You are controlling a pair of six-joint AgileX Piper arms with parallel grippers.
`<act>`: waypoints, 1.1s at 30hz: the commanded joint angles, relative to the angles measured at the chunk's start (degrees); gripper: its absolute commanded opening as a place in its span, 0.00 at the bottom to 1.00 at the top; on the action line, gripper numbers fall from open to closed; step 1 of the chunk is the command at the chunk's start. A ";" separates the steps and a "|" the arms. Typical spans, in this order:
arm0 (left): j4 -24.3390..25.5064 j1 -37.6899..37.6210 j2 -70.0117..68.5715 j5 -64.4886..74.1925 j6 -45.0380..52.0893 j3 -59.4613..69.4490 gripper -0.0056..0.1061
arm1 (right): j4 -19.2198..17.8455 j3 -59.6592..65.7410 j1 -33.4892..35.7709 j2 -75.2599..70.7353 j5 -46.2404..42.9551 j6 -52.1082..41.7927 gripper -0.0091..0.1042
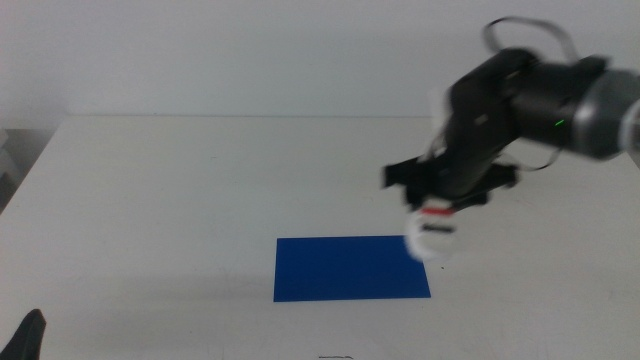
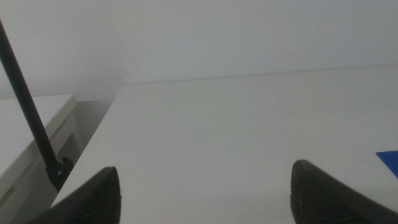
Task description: Use one arm to grab the shoe from the table and place it on the mat.
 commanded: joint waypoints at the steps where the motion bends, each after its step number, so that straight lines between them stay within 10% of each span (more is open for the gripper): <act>1: -0.49 -0.12 -1.10 -4.77 -0.84 -0.19 0.89 | -1.87 -1.02 3.33 -2.01 -1.38 3.37 0.07; 22: -0.49 -0.12 -1.10 -4.77 -0.84 -0.19 0.89 | -4.69 -1.02 8.44 0.80 -1.31 16.55 0.07; 33: -0.49 -0.12 -1.10 -4.77 -0.84 -0.19 0.89 | 2.12 -1.02 8.50 1.01 -1.72 16.45 0.07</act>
